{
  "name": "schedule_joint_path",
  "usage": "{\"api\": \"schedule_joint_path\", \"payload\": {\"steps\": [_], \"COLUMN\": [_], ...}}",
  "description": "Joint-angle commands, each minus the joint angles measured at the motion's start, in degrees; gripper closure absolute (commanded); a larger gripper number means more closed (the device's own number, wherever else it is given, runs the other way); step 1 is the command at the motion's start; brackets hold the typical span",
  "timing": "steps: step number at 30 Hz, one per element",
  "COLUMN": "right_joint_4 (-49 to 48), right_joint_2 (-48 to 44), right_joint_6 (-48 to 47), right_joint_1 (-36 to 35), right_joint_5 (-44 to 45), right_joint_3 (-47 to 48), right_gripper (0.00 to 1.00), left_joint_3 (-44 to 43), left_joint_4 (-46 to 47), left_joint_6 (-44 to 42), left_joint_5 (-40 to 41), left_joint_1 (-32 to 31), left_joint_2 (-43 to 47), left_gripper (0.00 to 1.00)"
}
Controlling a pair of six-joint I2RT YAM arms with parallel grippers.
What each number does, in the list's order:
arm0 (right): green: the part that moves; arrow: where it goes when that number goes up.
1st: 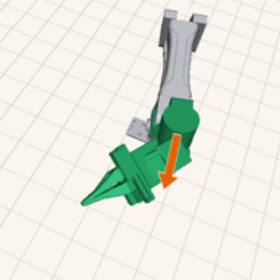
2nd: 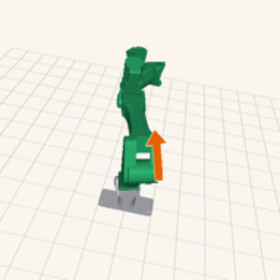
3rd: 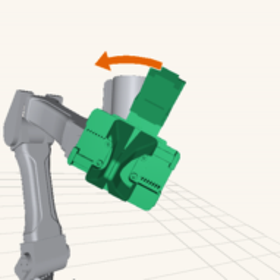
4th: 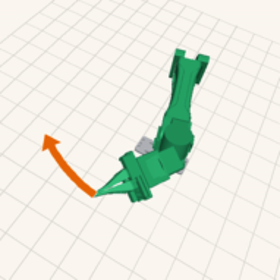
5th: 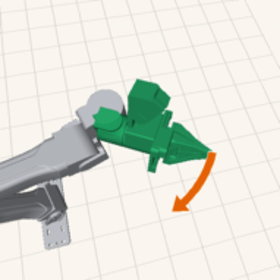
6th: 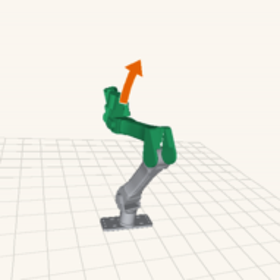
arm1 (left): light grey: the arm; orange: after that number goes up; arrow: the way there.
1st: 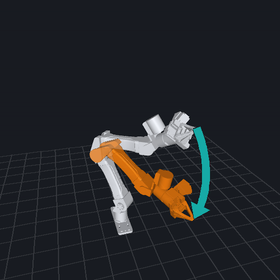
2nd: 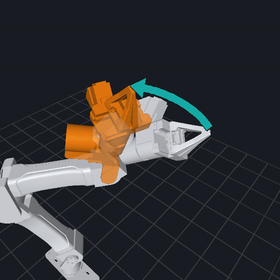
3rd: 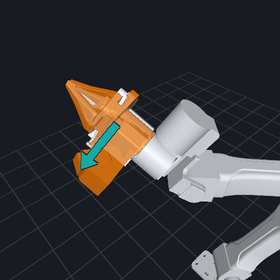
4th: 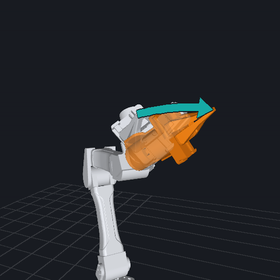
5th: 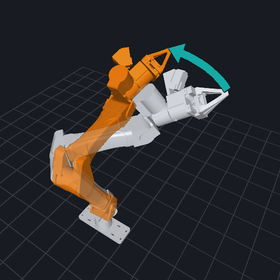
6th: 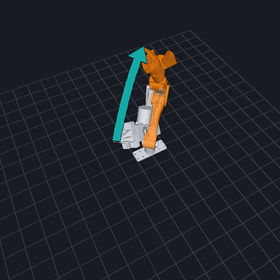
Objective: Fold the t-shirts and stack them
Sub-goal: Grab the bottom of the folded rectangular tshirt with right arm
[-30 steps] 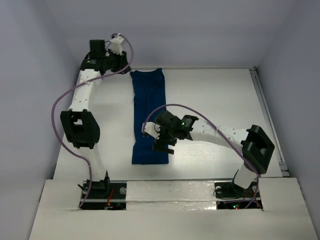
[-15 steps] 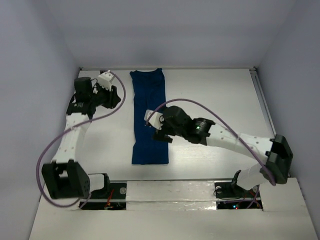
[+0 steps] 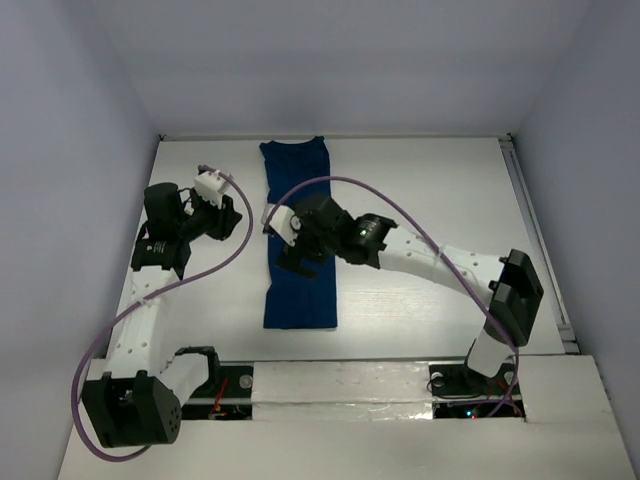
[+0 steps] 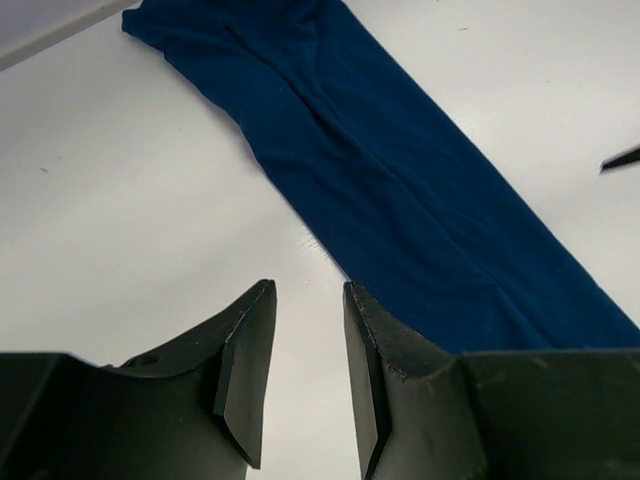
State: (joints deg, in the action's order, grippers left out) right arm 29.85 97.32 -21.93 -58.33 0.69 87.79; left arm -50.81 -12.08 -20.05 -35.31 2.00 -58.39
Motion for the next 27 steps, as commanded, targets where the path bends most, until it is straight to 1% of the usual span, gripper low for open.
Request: {"api": "schedule_joint_path", "payload": {"steps": [1,4,5,8,11,13,16,18,25,27], "right_joint_4": [0.93,-0.31,-0.66,-2.07,-3.48,-4.00,-4.79,-4.97,-5.85,-5.76], "right_joint_2": [1.12,2.17,1.91,1.30,1.56,3.39,6.12,7.09,12.89,13.33], "right_joint_6": [0.93,-0.12,-0.48,-0.92,-1.18,-1.18,-1.53,-1.62,-0.74,-0.48], "right_joint_1": [-2.49,-5.64,-6.53,-9.34,-12.32,-13.48,-15.23,-15.94,-16.65,-16.65], "right_joint_5": [-5.35,-3.16,-2.02,-3.05,-2.45,-1.83,-0.95,-0.95,5.81,6.17], "right_joint_3": [-4.88,-8.41,-10.95,-14.30,-17.12,-17.21,-16.34,-15.90,-12.82,-12.47], "right_gripper": [0.00,0.01,0.02,0.07,0.06,0.06,0.06,0.06,0.07,0.07], "left_joint_3": [1.32,2.02,2.11,2.38,2.03,1.85,1.24,1.06,1.06,1.15], "left_joint_4": [1.71,1.79,1.97,2.41,3.02,3.55,4.08,3.82,3.38,3.29], "left_joint_6": [-0.60,-0.77,-0.86,-1.48,-1.92,-1.92,-1.22,-0.95,-1.04,-1.21], "left_joint_5": [-0.02,0.15,0.33,1.47,3.93,7.00,9.38,8.86,9.47,9.47], "left_joint_1": [0.37,0.37,0.37,0.37,0.37,0.37,0.37,0.37,0.37,0.37], "left_joint_2": [2.84,2.84,2.58,2.49,2.84,3.11,3.90,4.51,5.04,5.22], "left_gripper": [0.70,0.70,0.70,0.70,0.71,0.71,0.71,0.71,0.72,0.72]}}
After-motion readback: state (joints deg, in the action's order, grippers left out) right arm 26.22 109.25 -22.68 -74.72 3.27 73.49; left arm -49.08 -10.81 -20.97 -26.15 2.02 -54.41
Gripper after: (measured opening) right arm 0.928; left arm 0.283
